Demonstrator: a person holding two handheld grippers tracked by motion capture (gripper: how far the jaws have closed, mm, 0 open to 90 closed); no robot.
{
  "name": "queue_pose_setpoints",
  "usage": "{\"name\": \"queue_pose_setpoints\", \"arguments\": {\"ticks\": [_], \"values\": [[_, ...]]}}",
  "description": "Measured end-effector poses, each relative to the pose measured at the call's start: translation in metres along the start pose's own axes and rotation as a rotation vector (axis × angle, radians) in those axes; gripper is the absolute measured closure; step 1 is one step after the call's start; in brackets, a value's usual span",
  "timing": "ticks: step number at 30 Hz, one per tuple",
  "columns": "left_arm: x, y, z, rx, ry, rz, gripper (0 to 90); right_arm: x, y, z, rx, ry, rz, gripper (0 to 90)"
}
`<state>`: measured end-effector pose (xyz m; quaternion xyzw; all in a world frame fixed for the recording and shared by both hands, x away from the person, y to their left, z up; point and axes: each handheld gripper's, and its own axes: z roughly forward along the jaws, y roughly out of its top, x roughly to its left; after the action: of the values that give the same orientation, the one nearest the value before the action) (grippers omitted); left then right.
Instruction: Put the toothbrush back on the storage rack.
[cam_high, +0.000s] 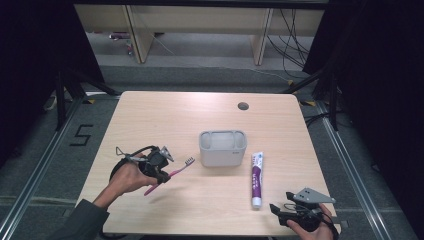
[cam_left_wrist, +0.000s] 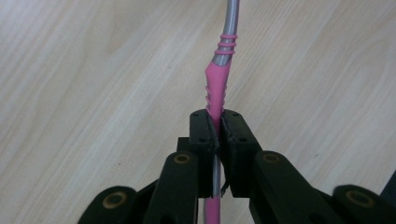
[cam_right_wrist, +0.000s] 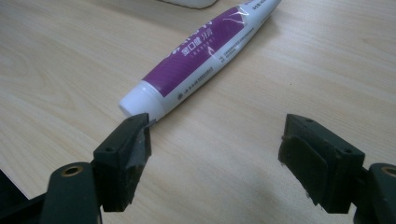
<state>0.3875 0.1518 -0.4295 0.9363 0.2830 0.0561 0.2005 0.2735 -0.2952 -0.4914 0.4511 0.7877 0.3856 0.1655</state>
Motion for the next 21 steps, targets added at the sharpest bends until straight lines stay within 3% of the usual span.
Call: {"name": "queue_pose_setpoints", "arguments": {"ticks": [3,4,7,8,12,14,21], "values": [[0.002,-0.001,-0.008,-0.067,-0.003,-0.047,83.1,0.0,0.0,0.0,-0.002,-0.012,-0.015,25.0],[0.005,-0.001,-0.012,-0.091,-0.006,-0.037,83.1,0.0,0.0,0.0,0.0,-0.006,-0.012,25.1],[0.011,0.0,-0.022,-0.19,0.007,-0.058,83.2,0.0,0.0,0.0,0.003,-0.008,-0.018,25.1],[0.013,0.001,-0.025,-0.247,0.006,-0.067,83.2,0.0,0.001,0.0,0.002,-0.01,-0.017,25.1],[0.016,0.004,-0.037,-0.343,0.015,-0.095,83.2,0.0,0.001,0.001,-0.001,-0.007,-0.01,25.1],[0.017,0.007,-0.042,-0.405,0.016,-0.129,83.2,0.0,0.0,0.001,-0.003,-0.007,-0.009,25.1],[0.017,0.017,-0.043,-0.469,0.015,-0.139,83.1,0.0,0.001,0.001,0.0,-0.005,-0.011,25.0]]}}
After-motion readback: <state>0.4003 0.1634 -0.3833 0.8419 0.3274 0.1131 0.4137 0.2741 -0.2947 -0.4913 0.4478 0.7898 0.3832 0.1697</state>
